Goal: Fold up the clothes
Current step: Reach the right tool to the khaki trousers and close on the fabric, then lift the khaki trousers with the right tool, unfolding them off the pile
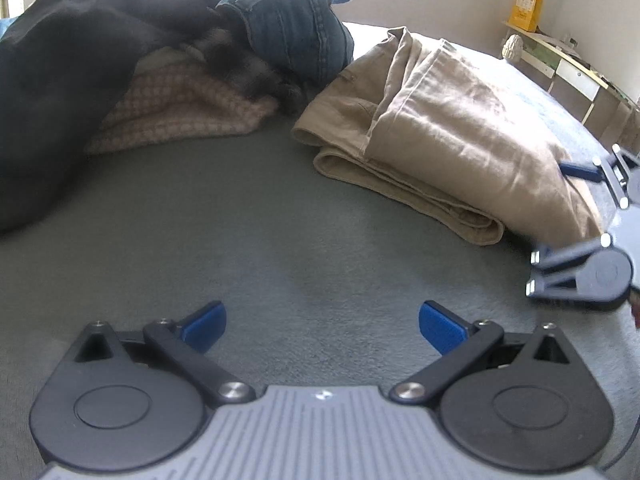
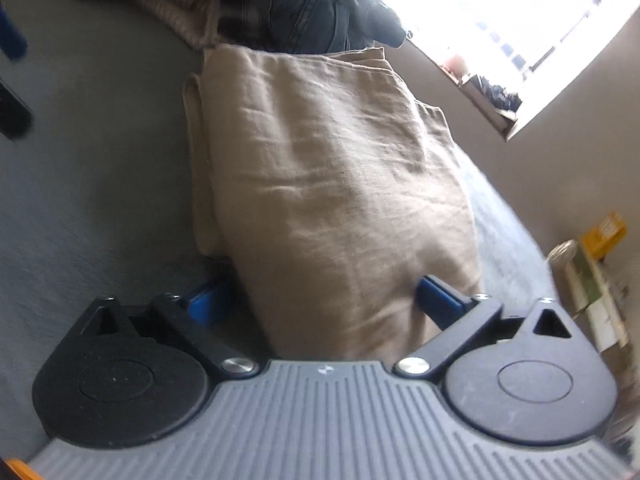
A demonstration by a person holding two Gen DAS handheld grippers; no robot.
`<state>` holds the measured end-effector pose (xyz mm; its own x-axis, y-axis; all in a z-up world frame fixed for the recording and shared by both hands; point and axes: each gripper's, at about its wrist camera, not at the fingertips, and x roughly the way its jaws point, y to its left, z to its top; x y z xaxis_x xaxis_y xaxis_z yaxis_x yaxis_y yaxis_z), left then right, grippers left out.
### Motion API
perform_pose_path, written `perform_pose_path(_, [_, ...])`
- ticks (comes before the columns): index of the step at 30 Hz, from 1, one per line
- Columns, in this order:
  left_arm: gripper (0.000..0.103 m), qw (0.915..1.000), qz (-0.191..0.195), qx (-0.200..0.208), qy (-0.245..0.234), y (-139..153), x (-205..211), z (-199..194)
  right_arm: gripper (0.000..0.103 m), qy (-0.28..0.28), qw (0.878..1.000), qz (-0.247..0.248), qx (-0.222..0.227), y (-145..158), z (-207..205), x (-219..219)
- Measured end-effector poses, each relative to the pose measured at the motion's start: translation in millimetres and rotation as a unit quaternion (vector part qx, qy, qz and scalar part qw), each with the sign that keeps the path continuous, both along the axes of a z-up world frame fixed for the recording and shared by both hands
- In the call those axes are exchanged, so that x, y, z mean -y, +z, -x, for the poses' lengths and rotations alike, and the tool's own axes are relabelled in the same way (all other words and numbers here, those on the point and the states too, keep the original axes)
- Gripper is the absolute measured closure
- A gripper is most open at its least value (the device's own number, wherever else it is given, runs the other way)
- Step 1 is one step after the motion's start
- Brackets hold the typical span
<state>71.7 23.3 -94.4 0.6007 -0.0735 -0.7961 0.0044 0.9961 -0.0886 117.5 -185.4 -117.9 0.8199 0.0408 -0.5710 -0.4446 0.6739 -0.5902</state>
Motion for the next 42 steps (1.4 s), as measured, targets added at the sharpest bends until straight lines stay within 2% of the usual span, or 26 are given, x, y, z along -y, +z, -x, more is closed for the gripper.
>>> perform_pose_path(1, [0.0,1.0,-0.002,0.0,-0.001,-1,1,0,0.03,-0.003,1.0,0.005,0.008,1,-3,1])
perform_pose_path(5, [0.0,1.0,-0.007,-0.001,-0.006,-2,5,-1,0.038,-0.005,1.0,-0.01,0.013,7,-10,4])
perform_pose_path(8, [0.0,0.9999,-0.01,0.001,-0.008,-1,8,-1,0.055,0.004,1.0,-0.006,0.015,7,-10,3])
perform_pose_path(9, [0.0,0.9999,-0.012,0.003,-0.009,-1,9,-1,0.064,0.003,1.0,-0.013,0.016,10,-10,4])
perform_pose_path(10, [0.0,0.9998,-0.014,0.004,-0.011,-1,10,0,0.074,-0.001,0.999,-0.026,0.017,14,-7,8])
perform_pose_path(12, [0.0,0.9997,-0.018,0.007,-0.012,-1,11,0,0.082,-0.015,0.998,-0.066,0.008,27,-8,16])
perform_pose_path(15, [0.0,0.9998,-0.016,0.007,-0.013,0,11,0,0.088,-0.029,0.984,-0.174,-0.024,53,-11,40])
perform_pose_path(17, [0.0,0.9997,-0.016,0.01,-0.014,2,12,1,0.089,-0.031,0.968,-0.248,-0.037,69,-9,58])
perform_pose_path(20, [0.0,0.9996,-0.016,0.018,-0.017,6,12,2,0.09,-0.034,0.932,-0.356,-0.056,93,-5,84])
perform_pose_path(23, [0.0,0.9993,-0.019,0.027,-0.018,10,13,5,0.091,-0.036,0.884,-0.46,-0.075,116,-1,111])
perform_pose_path(26, [0.0,0.999,-0.019,0.037,-0.018,14,13,7,0.091,-0.038,0.824,-0.557,-0.092,140,2,138])
perform_pose_path(31, [0.0,0.9979,-0.015,0.058,-0.023,22,14,11,0.092,-0.023,0.76,-0.642,-0.101,169,35,166])
perform_pose_path(36, [0.0,0.9965,-0.012,0.076,-0.034,24,14,15,0.092,-0.055,0.69,-0.714,-0.106,180,70,213])
perform_pose_path(37, [0.0,0.9963,-0.01,0.077,-0.036,24,13,16,0.092,-0.063,0.681,-0.722,-0.105,178,77,223])
perform_pose_path(38, [0.0,0.9963,-0.007,0.077,-0.037,25,13,17,0.092,-0.072,0.681,-0.722,-0.1,174,84,231])
perform_pose_path(42, [0.0,0.9954,-0.005,0.083,-0.048,25,13,18,0.092,-0.165,0.705,-0.683,-0.092,143,117,264])
